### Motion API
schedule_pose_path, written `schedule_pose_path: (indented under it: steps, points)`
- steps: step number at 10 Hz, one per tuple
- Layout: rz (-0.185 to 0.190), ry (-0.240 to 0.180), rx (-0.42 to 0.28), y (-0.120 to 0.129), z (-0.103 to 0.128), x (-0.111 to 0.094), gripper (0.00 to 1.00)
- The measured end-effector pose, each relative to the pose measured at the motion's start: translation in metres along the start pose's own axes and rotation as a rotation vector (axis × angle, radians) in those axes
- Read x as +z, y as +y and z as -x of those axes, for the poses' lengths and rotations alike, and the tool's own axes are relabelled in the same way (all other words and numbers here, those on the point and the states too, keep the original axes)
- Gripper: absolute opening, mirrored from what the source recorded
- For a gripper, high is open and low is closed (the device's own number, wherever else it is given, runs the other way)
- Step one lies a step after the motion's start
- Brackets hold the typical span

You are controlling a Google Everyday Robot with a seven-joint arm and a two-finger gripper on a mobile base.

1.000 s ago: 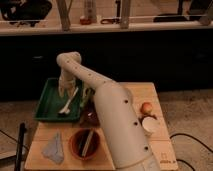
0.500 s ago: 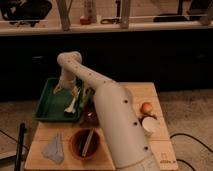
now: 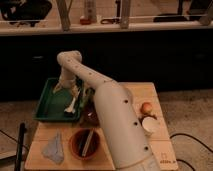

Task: Place brush in tray

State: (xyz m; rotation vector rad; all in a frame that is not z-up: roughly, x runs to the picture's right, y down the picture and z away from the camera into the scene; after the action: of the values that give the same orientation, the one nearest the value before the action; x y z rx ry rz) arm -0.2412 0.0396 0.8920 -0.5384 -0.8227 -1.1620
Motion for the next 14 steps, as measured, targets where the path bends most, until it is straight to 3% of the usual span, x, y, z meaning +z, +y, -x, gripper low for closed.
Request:
schedule_pose_path:
  steps: [14]
  points:
    - [-0.014,0.000,-0.011,0.0015,0.0028,-0.0059,0.80]
